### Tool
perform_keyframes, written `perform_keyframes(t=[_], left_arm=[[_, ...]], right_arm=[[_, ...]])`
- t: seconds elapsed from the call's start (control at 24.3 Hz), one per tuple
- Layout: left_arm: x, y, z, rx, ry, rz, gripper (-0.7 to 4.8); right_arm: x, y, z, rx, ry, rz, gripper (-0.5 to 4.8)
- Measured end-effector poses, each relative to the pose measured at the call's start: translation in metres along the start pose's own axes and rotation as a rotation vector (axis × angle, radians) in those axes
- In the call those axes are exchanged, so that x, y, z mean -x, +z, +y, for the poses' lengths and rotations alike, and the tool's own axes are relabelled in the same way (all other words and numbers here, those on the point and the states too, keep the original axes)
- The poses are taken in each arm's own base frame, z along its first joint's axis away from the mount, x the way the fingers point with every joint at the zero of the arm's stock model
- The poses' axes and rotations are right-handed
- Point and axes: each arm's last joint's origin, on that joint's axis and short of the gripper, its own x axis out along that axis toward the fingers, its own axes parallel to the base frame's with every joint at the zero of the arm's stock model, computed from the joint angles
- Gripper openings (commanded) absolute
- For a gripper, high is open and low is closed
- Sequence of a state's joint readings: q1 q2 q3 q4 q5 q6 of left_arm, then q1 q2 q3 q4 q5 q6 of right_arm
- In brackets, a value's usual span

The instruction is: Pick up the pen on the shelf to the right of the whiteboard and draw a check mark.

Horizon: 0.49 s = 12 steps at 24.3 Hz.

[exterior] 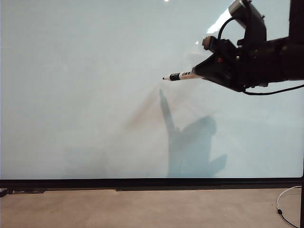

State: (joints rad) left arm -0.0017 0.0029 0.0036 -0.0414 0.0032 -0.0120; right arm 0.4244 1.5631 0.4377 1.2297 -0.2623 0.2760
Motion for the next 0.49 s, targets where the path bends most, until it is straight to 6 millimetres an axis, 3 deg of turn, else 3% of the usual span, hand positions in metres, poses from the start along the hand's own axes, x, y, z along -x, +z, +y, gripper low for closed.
perform_keyframes(t=[0.49], left_arm=[[0.0,0.0,0.0,0.0,0.0,0.0,-0.04]], right_arm=[[-0.0063,-0.0013,-0.0025,-0.003,-0.014,-0.008,-0.09]])
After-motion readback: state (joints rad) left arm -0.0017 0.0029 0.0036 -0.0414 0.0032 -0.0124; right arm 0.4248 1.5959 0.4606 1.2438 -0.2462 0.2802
